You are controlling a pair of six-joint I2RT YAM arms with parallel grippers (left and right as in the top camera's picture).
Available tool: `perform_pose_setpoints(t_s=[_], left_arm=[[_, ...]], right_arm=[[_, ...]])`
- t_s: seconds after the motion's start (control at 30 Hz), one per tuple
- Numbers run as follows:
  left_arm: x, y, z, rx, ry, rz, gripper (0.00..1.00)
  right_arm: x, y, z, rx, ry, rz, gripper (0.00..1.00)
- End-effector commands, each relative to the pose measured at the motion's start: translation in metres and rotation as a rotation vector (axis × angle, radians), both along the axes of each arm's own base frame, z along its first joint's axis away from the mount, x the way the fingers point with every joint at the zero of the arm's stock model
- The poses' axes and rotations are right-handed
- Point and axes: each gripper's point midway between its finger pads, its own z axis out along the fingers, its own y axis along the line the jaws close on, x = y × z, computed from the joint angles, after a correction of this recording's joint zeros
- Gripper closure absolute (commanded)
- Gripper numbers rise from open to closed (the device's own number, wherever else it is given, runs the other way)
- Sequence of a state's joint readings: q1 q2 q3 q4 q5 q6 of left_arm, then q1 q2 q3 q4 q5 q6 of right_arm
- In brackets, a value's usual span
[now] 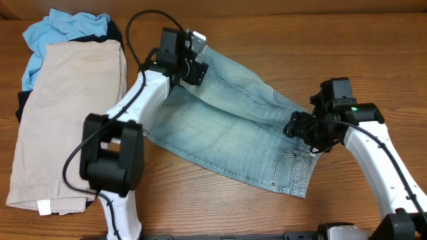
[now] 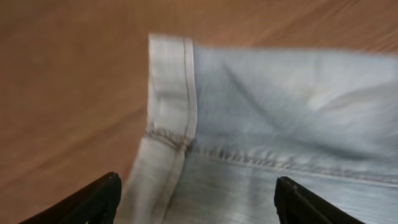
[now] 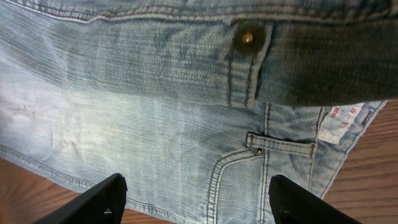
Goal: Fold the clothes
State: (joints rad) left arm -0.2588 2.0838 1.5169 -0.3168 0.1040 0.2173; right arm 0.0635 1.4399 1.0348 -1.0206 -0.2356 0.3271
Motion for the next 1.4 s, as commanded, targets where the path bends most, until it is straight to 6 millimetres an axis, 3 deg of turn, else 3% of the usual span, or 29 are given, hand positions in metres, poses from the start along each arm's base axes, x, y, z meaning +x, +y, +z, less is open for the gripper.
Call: perform_pose_setpoints(t_s=[0.0,0.3,0.43,0.6,0.67,0.9,0.97,1.1,1.37], left_arm=[[0.007,0.016,-0.025,0.043,0.027,0.021,0.18],[0.018,0.044,-0.042,0.065,0.032,0.084,0.17],[0.016,0.042,-0.043,0.056,0.042,0.075,0.23],[0.004,0.022,-0.046,-0.015,0.088,0.006,0.34],[0.001,0.019,-0.047,-0.020,0.101,-0.003,0.40],[-0.002,0.020,-0.050,-0.017,0.117,-0.002,0.89],[0.000,0.019,-0.045,-0.020,0.111,0.000,0.96],[0.010,0.017,-0.010,-0.053,0.086,0.034,0.96],[0.035,0.005,0.117,-0.164,-0.077,0.079,0.96]], right_arm=[[0.004,-0.001,0.004,-0.015,-0.018,-0.007,0.23],[0.004,-0.001,0.005,-0.015,-0.021,-0.007,0.23],[0.007,-0.001,0.005,-0.014,-0.033,-0.007,0.23],[0.008,-0.001,0.005,-0.013,-0.036,-0.007,0.23],[0.008,-0.001,0.005,-0.013,-0.036,-0.007,0.23],[0.008,-0.003,0.005,-0.025,-0.037,-0.009,0.23],[0.008,-0.003,0.005,-0.029,-0.037,-0.010,0.23],[0.008,-0.003,0.005,-0.029,-0.037,-0.010,0.28],[0.017,-0.005,0.009,-0.037,-0.083,-0.014,0.39]])
